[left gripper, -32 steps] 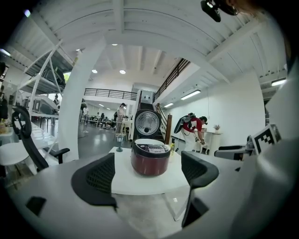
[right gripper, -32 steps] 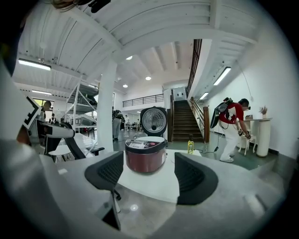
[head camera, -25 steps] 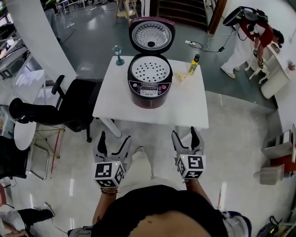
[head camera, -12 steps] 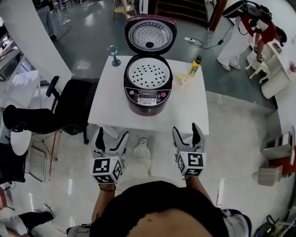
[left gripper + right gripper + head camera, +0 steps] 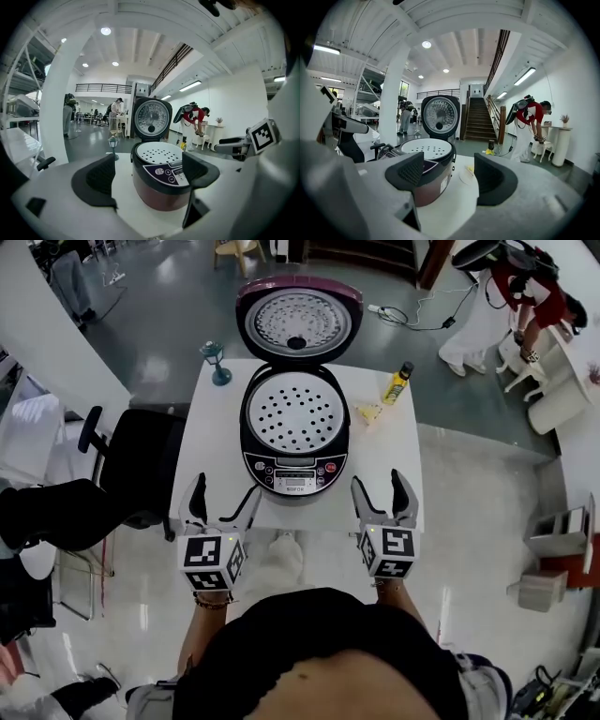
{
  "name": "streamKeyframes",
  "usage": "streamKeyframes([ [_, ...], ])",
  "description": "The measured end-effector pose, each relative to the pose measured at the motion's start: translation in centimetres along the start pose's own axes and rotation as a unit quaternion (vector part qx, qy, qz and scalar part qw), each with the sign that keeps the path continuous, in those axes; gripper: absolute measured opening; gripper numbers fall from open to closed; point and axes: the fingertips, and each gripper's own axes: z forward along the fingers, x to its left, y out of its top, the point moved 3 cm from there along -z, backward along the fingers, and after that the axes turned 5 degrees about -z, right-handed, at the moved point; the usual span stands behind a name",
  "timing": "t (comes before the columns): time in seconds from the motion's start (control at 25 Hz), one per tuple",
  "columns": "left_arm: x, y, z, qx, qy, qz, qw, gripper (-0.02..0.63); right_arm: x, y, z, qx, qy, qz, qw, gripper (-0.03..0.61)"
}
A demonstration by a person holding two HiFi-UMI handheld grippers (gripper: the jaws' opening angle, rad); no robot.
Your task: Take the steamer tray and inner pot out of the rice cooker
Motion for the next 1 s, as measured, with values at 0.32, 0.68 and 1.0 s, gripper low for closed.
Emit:
streamKeyframes([
  [0.32, 2.5, 3.1, 8.9, 0.031, -0.025, 0.004, 0.9992, 0.425, -1.3, 1.7, 8.5, 0.045, -0.008, -0.009, 0.999, 0.324],
  [0.68, 4.1, 3.0, 16.4, 0.091, -0.044, 0.038, 0.9942, 0.425, -1.9, 1.7, 15.5, 0.108, 0.002, -0.034, 0.994, 0.324],
  [1.0, 4.7, 1.7, 20.6, 0.143, -0.054, 0.069, 0.9859, 0.425, -1.1, 1.7, 20.4, 0.16, 0.037, -0.074, 0.984, 0.324],
])
